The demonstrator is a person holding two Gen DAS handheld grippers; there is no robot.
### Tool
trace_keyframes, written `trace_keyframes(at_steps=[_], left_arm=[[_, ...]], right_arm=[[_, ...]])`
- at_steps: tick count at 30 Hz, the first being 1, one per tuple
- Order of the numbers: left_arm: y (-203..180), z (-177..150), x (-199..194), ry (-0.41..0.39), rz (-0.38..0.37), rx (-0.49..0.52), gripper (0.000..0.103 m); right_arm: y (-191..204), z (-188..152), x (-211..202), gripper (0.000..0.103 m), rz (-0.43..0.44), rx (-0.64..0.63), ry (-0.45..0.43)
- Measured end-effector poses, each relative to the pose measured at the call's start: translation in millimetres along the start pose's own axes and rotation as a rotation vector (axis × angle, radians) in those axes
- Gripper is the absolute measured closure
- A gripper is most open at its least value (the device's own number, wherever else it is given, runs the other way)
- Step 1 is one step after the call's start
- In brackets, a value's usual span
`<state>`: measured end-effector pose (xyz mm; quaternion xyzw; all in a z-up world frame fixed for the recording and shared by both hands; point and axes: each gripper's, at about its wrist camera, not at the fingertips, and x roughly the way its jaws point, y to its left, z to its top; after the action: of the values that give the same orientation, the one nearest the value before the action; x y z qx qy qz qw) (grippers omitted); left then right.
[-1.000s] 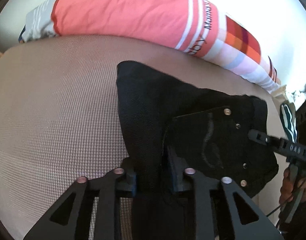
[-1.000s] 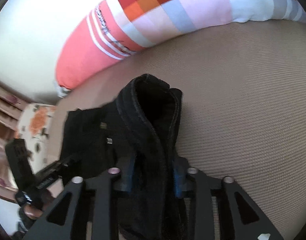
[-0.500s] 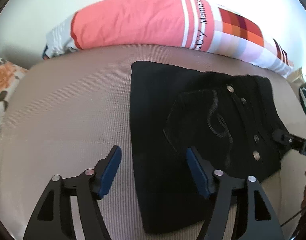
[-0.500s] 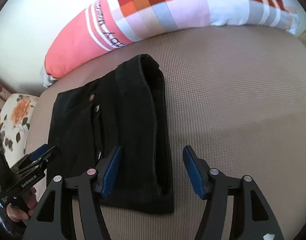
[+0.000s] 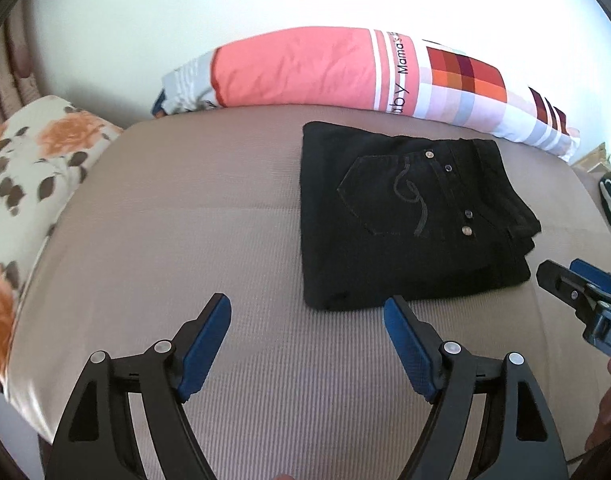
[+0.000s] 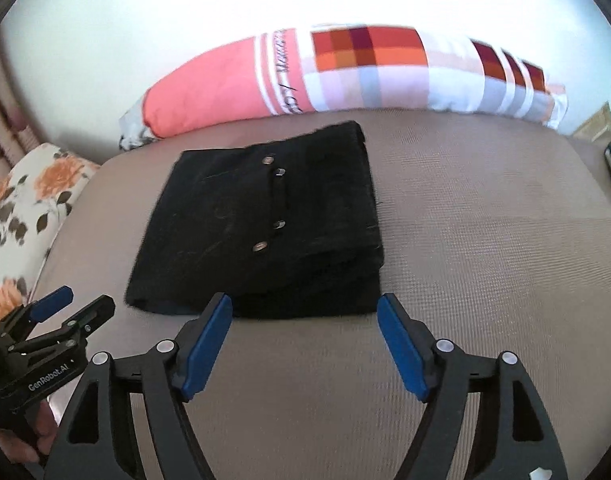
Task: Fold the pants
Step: 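Release the jeans and pull both tools back from the stack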
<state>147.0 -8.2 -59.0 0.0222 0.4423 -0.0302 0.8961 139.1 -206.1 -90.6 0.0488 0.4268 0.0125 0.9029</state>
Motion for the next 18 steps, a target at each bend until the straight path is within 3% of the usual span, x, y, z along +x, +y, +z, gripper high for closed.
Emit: trace_keyframes(at_steps=[8,18], left_arm=[[3,-30,-30,-0.029,0.039,-0.012,0.024],[5,-53,-32,-0.026,0.069,-0.043,0.024]], right_arm=[[20,-27,-24,0.020,-0.044,-0.049,-0.049],[20,-44,-33,0.014,-0.060,-0.031,-0.090]])
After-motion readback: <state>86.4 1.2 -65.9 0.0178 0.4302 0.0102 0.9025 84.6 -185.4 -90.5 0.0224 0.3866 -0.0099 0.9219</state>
